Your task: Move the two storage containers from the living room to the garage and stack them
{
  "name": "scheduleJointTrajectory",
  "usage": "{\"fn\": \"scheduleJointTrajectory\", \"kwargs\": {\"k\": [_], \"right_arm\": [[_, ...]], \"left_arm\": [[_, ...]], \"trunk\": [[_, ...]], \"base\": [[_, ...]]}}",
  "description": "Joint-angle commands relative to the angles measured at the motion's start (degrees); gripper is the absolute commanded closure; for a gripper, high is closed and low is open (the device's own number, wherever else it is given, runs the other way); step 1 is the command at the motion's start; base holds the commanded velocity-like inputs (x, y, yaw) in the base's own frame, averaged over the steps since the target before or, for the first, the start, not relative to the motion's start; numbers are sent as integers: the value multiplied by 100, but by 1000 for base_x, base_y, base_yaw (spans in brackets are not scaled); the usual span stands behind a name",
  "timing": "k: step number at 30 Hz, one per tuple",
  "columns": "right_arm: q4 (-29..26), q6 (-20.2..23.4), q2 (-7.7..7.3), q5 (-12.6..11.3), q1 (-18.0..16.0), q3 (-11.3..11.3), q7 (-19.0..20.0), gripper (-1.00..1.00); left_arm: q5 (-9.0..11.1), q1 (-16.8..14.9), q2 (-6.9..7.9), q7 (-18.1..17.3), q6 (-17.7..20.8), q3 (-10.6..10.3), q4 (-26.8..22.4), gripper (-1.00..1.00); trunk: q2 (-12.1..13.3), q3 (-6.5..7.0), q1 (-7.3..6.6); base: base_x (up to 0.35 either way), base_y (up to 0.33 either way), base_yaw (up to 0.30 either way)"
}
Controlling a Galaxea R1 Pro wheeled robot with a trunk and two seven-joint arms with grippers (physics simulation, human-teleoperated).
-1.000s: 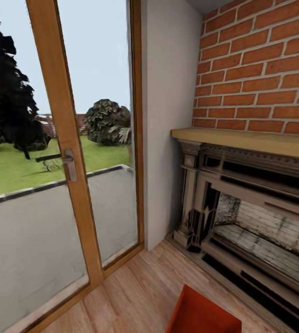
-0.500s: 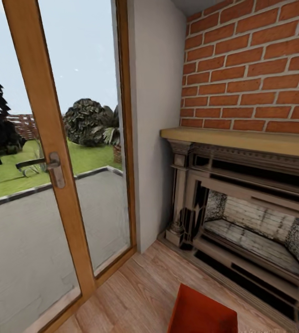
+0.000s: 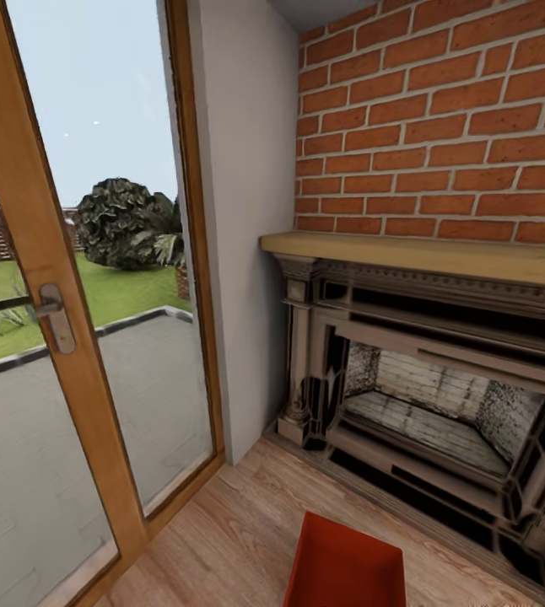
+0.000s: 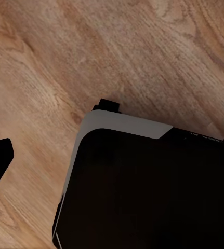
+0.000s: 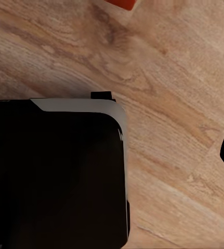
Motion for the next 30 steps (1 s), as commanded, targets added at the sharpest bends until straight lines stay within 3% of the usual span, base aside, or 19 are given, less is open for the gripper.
{"fn": "scheduleJointTrajectory", "kwargs": {"k": [1, 30], "right_arm": [[17, -31, 2, -56, -9, 49, -3, -100], [17, -31, 2, -65, -9, 49, -7, -100]], "left_arm": [[16, -3, -1, 13, -19, 15, 2, -100], [13, -3, -8, 13, -19, 15, 2, -100]], "trunk": [[-6, -8, 1], [-6, -8, 1]], "base": [[0, 0, -242], [0, 0, -242]]}}
